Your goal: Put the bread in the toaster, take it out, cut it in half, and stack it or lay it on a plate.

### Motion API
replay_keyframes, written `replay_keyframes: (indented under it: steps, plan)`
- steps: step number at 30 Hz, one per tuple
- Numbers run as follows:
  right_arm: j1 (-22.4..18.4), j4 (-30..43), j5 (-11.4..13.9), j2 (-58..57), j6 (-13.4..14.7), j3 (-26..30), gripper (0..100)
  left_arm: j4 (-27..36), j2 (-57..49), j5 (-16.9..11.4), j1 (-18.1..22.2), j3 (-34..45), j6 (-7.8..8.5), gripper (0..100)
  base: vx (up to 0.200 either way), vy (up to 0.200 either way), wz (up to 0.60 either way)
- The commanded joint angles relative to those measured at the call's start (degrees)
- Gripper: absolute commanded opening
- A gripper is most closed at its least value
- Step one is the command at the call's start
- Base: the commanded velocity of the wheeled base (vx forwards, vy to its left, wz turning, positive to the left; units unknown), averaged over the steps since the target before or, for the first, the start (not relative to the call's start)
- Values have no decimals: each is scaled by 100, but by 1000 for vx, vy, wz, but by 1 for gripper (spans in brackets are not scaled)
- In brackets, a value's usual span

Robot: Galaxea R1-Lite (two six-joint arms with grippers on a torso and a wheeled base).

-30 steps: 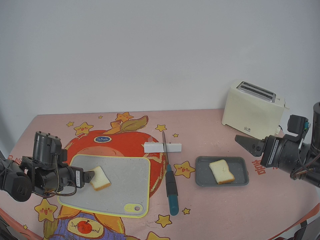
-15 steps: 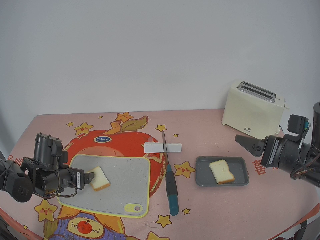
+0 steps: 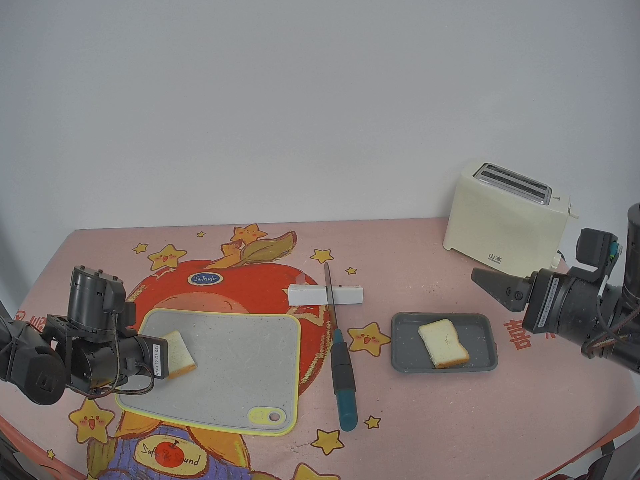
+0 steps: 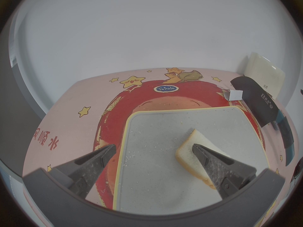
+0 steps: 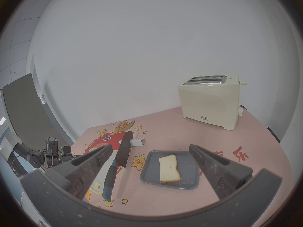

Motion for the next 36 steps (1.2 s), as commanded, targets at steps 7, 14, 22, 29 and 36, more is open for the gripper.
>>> replay_keyframes:
  steps: [7,14,22,29,36]
  plan:
    - [1,-1,2,-5,6,-1,100,3,-567,-10,-18,-45,-21,0,0,0,0]
    - [10,-1,2,4,6,8,100,3,-1367,-54,-18,-115,-13,0,0,0,0]
    - [19,-1,2,4,6,8,100,39,-1815,-371,-18,-27,14,0,0,0,0]
    - [19,-1,2,4,6,8,100,39,-2053,-696,8,43,5,0,0,-114,0]
    - [10,-1,2,4,6,8,100,56,-2176,-696,8,78,14,0,0,-200,0]
